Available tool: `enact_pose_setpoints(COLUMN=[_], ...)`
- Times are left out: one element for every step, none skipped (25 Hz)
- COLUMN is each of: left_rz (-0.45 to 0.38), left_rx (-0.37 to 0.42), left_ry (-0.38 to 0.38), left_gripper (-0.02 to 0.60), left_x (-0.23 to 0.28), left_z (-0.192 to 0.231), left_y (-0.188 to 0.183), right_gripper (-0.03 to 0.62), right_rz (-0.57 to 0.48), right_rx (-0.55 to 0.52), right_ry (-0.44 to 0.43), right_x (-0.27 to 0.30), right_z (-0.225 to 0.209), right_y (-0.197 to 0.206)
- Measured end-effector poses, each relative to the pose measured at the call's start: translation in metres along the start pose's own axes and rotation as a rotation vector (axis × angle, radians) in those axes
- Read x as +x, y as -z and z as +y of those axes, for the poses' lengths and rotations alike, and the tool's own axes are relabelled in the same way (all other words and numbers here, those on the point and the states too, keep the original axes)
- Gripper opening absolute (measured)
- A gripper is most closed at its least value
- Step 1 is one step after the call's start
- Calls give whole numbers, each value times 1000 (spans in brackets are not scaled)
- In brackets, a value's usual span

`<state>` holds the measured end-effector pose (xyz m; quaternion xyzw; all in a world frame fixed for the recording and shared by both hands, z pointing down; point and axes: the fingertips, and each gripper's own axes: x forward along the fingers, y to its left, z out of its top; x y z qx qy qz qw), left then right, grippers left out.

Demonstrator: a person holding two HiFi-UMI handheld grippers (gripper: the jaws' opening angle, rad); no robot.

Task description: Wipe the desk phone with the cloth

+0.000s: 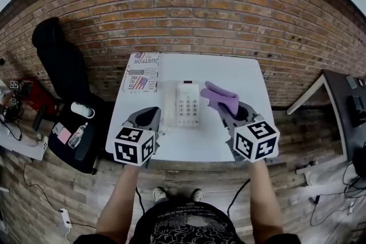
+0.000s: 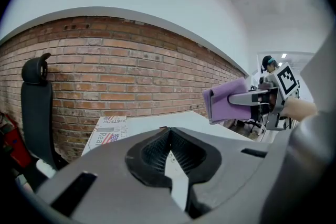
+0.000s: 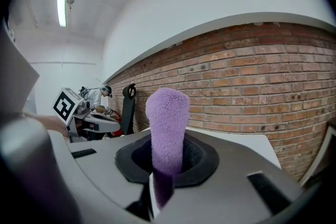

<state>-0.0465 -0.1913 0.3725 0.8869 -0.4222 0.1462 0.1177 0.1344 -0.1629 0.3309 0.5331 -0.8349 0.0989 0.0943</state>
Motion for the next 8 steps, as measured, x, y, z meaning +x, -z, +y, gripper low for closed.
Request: enact_pose_setpoints(left_rz=[0,1,2,3,3,4,4,4], left_rx=[-1,-2,-3,-4,-5,-5,-6,-6], left_ry=[1,2,4,6,6,6,5,4], left_gripper=[6,6,6,6,6,6,6,6], left_x=[0,1,1,1,1,1,1,1], left_z=[-1,-1,-2,-3,-3,-3,-3,-3], left_y=[0,0,0,0,1,1,2,2], right_gripper=[43,43,43,43,43,43,43,43], right_rz=[0,1,0,0,0,0,0,0], right_rx=[1,2,2,2,2,1,0,-1], right_ry=[-2,-4,-6,-8,-10,-12,-13,-15], right_x=[0,0,0,0,0,0,-1,-1], right_z=[0,0,0,0,0,0,0,1], right_y=[0,0,1,1,1,0,0,0])
